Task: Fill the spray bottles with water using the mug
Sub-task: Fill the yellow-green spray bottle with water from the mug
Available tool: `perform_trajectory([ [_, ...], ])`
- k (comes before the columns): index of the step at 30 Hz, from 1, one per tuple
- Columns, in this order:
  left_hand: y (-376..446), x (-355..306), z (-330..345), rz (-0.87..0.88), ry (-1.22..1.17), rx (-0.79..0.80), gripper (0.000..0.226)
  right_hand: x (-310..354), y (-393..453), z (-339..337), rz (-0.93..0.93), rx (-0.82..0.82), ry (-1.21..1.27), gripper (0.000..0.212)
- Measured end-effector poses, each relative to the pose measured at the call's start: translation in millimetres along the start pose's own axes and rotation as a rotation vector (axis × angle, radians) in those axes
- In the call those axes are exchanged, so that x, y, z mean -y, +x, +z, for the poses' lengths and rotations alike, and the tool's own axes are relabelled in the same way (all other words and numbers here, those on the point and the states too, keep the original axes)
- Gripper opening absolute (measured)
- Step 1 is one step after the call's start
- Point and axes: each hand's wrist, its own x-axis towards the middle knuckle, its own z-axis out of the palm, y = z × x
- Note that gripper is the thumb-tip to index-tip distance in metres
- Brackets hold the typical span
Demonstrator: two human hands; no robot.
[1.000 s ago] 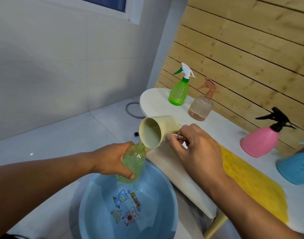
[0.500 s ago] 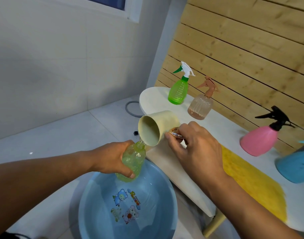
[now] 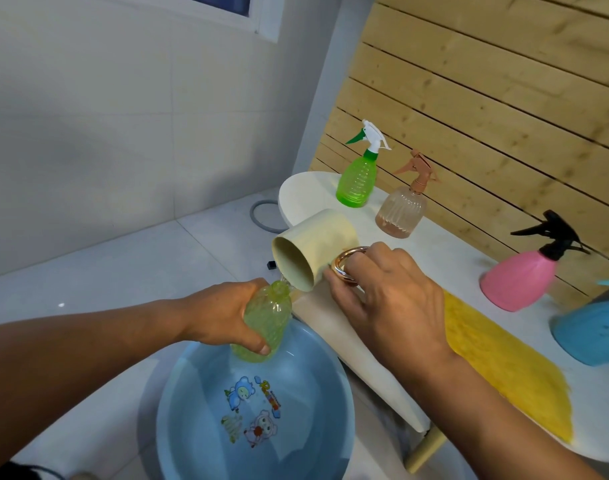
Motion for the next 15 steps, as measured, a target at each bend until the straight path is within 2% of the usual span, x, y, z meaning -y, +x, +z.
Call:
perform_trajectory([
  [7, 0.2, -0.8, 0.5, 0.006, -0.009, -0.01, 0.067, 2.5, 0.2, -1.4, -0.111, -0.11, -0.018, 0.028],
  [10, 0.8, 0.4, 1.3, 0.007, -0.018, -0.004, 0.068, 3.2, -0.5, -0.6, -0.09, -0.068, 0.006, 0.028],
  [12, 0.4, 1.5, 0.9, 0.013, -0.046, 0.002, 0.065, 3.8, -0.1, 0.4, 0.027, 0.026, 0.066, 0.03],
  [15, -0.5, 4.1, -0.2, 0.03, -0.106, 0.018, 0.062, 2.8, 1.8, 5.0, 0.303, 0.169, 0.269, 0.035],
])
